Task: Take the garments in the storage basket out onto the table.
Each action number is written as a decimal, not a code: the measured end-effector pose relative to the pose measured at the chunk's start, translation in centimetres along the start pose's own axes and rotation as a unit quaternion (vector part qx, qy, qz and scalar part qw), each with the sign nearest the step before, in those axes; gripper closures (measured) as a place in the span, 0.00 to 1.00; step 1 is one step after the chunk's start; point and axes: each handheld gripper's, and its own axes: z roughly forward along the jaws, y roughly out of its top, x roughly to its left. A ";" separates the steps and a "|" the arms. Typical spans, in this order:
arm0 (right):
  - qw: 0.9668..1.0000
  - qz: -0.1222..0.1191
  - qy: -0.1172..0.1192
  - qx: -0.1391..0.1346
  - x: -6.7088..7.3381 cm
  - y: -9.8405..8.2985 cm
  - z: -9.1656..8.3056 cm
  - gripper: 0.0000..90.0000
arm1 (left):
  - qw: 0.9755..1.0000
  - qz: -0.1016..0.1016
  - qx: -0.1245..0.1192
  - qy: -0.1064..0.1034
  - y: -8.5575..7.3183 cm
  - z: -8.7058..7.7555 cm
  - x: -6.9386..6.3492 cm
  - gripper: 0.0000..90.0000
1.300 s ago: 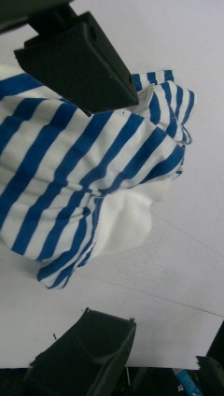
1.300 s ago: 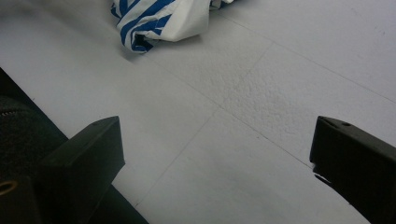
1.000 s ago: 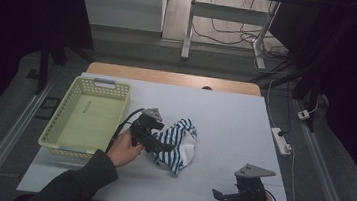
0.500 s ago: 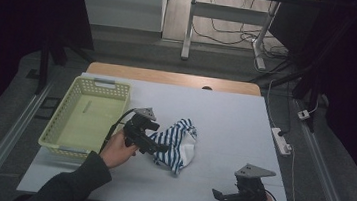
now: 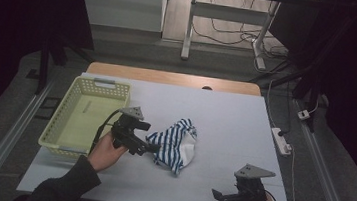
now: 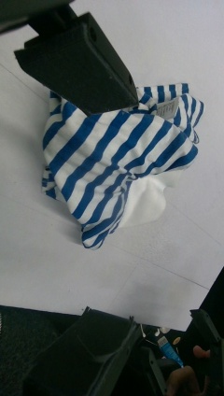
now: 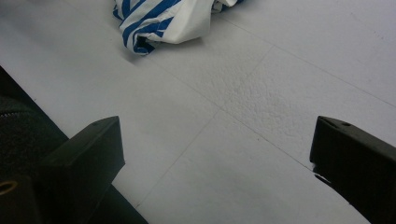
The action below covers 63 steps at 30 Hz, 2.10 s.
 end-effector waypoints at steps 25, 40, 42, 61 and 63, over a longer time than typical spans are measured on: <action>1.000 0.012 0.000 -0.007 -0.2 0.0 -0.1 0.02 | 0.999 -0.017 -0.018 0.045 -3.4 -4.8 -0.8 0.00; 1.000 0.013 -0.001 -0.005 -0.2 0.0 -0.1 0.01 | 0.995 -0.054 -0.032 0.071 -6.9 -8.1 -0.5 0.00; 1.000 0.013 -0.001 -0.005 -0.2 0.0 -0.1 0.01 | 0.995 -0.057 -0.033 0.075 -7.3 -8.5 -0.5 0.00; 1.000 0.014 -0.003 -0.001 -0.2 0.0 -0.1 0.01 | 0.987 -0.091 -0.054 0.117 -11.7 -12.3 -0.8 0.00; 1.000 0.014 -0.003 -0.001 -0.2 0.0 -0.1 0.01 | 0.987 -0.095 -0.056 0.120 -12.1 -12.6 -0.9 0.00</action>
